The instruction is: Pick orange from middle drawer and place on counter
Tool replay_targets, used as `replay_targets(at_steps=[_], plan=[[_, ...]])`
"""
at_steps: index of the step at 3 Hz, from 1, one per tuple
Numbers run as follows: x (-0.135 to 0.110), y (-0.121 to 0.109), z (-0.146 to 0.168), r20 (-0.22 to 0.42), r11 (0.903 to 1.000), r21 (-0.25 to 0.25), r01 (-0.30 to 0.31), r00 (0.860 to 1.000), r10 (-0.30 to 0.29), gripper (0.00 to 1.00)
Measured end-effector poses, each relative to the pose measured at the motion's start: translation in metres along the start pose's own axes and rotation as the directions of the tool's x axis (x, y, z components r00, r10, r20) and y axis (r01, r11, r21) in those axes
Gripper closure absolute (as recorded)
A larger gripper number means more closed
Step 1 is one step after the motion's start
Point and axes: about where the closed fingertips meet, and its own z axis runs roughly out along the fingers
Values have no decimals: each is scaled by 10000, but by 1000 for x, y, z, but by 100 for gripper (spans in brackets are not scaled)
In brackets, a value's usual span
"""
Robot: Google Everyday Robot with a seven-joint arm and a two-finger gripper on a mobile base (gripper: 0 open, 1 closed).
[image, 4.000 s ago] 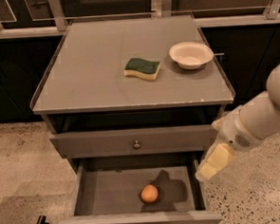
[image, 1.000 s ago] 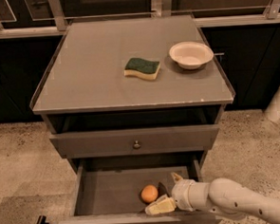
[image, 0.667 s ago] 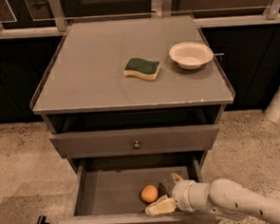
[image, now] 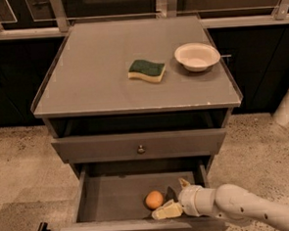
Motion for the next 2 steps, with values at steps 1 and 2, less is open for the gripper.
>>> replay_targets(at_steps=[1, 2], plan=[[-6, -17, 19, 151, 9995, 96, 301, 9994, -303, 0], [-9, -26, 41, 497, 9989, 233, 419, 9978, -430, 0]])
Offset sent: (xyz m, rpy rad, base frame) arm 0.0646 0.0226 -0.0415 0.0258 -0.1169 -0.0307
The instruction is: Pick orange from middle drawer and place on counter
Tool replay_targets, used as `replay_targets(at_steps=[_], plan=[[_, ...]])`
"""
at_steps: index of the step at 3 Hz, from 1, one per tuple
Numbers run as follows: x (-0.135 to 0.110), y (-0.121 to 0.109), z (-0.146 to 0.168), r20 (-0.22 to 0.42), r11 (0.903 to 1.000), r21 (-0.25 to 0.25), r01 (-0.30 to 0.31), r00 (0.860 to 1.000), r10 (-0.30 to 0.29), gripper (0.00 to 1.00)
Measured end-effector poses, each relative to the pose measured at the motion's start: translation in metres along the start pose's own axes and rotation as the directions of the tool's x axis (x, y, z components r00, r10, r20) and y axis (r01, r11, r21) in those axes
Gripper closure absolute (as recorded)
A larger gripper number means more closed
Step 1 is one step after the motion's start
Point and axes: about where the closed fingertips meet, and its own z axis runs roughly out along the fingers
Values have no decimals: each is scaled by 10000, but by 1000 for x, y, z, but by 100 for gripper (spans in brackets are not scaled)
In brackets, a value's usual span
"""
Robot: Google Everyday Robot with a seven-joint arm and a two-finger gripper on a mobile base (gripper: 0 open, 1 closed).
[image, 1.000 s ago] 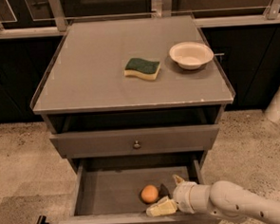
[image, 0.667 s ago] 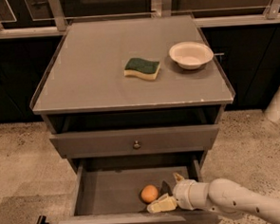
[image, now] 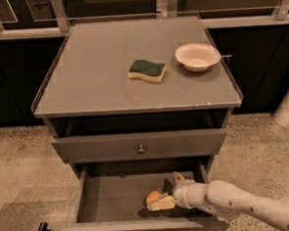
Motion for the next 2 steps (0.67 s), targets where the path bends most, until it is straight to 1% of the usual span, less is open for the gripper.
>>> replay_targets(at_steps=[1, 2], plan=[[7, 3, 27, 280, 10000, 69, 3, 9996, -5, 0], [18, 8, 51, 376, 9998, 166, -98, 9993, 92, 0]])
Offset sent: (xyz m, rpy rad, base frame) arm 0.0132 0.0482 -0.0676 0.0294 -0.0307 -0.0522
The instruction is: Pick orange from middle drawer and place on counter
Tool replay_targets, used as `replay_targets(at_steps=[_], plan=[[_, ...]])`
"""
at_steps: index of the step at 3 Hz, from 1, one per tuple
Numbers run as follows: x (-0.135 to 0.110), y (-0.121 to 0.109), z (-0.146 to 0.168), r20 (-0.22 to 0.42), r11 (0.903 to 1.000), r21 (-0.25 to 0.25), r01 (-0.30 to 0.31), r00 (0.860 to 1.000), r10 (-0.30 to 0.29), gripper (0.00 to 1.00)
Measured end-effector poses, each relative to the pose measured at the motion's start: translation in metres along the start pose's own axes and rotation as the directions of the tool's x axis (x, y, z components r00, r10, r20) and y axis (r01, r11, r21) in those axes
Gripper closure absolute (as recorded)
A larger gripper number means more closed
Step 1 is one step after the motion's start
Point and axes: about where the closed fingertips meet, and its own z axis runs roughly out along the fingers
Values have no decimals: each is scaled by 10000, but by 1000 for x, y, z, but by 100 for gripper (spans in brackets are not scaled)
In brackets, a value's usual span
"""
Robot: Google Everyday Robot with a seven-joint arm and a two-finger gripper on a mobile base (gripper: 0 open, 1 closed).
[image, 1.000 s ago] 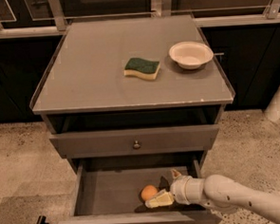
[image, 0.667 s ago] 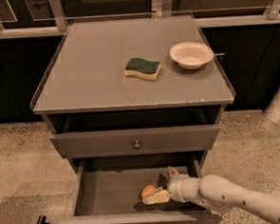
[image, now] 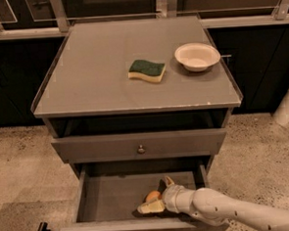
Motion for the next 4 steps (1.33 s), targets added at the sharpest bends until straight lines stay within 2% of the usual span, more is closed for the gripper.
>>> replay_targets(at_steps=[1, 2, 4], plan=[[11, 3, 17, -52, 9999, 108, 43, 10000, -42, 0], [22, 5, 26, -350, 9987, 354, 359, 9988, -346, 0], [22, 5, 26, -352, 9987, 355, 361, 9988, -348, 43]])
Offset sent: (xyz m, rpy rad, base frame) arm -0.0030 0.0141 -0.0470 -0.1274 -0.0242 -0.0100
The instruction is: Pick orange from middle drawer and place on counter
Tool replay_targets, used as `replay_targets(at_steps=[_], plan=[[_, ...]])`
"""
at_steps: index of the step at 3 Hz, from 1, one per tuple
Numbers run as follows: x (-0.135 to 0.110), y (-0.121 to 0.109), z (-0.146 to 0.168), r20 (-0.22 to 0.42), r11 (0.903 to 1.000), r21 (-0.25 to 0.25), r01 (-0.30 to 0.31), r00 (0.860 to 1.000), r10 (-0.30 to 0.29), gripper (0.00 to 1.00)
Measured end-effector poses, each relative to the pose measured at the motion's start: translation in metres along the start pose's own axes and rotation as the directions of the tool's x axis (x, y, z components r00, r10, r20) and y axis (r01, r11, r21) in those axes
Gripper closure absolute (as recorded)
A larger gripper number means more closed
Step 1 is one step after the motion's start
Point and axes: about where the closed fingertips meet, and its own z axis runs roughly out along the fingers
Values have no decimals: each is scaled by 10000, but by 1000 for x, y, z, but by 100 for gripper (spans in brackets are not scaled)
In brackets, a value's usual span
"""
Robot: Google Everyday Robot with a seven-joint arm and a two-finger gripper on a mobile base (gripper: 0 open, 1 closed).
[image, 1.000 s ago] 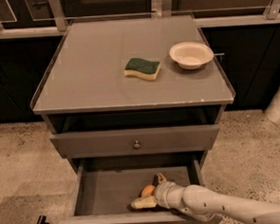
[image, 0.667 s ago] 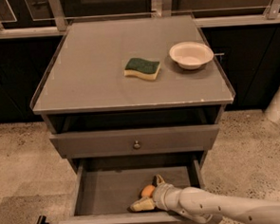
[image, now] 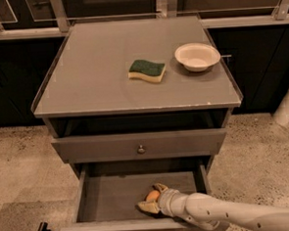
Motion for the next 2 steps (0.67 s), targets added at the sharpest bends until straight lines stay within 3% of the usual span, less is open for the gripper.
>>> replay_targets(at_steps=[2], plan=[[0, 0, 0, 0, 10000, 0, 0, 10000, 0, 89]])
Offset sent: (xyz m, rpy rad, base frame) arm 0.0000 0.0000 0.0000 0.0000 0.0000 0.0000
